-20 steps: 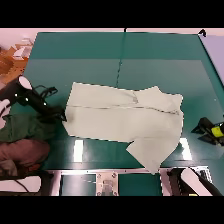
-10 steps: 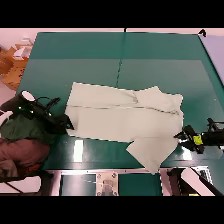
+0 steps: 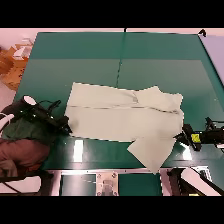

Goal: Fold the shirts.

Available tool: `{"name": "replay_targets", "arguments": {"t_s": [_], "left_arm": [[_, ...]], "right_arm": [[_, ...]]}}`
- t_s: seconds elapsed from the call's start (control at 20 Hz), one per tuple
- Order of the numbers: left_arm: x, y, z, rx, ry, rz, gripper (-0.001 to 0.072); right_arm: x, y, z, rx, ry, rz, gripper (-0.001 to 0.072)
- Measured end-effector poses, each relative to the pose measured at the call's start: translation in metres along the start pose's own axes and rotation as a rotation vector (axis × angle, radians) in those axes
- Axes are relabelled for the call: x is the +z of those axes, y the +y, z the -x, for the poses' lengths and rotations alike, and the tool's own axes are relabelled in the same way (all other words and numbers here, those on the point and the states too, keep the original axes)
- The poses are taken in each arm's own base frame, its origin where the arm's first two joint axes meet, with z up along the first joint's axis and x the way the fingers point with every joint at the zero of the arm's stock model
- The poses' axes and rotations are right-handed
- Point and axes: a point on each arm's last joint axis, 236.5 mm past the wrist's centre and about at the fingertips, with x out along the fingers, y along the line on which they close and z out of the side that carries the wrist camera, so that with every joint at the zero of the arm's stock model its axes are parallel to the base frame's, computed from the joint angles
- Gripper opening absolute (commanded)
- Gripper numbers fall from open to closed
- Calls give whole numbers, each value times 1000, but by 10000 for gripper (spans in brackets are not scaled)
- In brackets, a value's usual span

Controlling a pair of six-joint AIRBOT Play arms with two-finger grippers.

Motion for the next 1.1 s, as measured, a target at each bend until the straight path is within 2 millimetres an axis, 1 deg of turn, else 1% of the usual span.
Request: {"name": "replay_targets", "arguments": {"t_s": [0.1,0.15,0.2,0.25,0.3,0.35,0.4,0.45,0.5,0.55,0.6,0.65,0.7,0.75,0.8,0.85,0.9,0.95,1.0,1.05,1.1], "left_arm": [[10,-8,7,-12,-39,-28,23],[15,-13,14,-12,-65,-48,23],[23,-21,26,-11,-104,-78,23],[32,-33,41,-11,-151,-112,23],[40,-48,61,-9,-210,-157,24],[49,-68,87,-10,-285,-212,24],[55,-91,116,-14,-365,-270,24],[59,-119,153,-10,-465,-345,24],[58,-148,190,-6,-564,-419,24],[52,-181,232,1,-683,-502,24],[42,-211,272,12,-794,-579,24],[24,-243,313,23,-912,-661,24],[3,-273,350,31,-1018,-739,24],[-26,-303,385,38,-1127,-818,24],[-53,-326,413,46,-1222,-884,24],[-83,-347,437,48,-1316,-945,24],[-109,-363,455,48,-1394,-991,24],[-133,-375,468,47,-1458,-1031,24],[-151,-383,478,46,-1508,-1057,24],[-163,-387,485,54,-1546,-1069,24],[-169,-387,492,74,-1583,-1065,24]], "right_arm": [[7,9,6,27,-18,17,14],[13,18,13,48,-37,31,14],[20,30,22,77,-63,49,14],[30,47,38,120,-102,78,14],[42,70,59,177,-157,114,14],[51,96,85,236,-218,159,14],[59,123,117,299,-290,211,14],[65,156,157,369,-380,278,14],[64,185,199,426,-468,350,14],[57,215,246,478,-568,435,14],[44,242,293,521,-668,521,14],[28,263,333,549,-758,599,14],[8,283,374,573,-854,674,14],[-13,298,407,589,-938,739,14],[-37,313,441,606,-1030,804,14],[-59,323,468,615,-1113,856,15],[-80,330,493,612,-1194,901,14],[-97,333,510,600,-1258,933,14],[-111,334,524,580,-1318,957,14],[-124,334,538,560,-1385,972,14],[-132,334,550,543,-1443,978,15]]}}
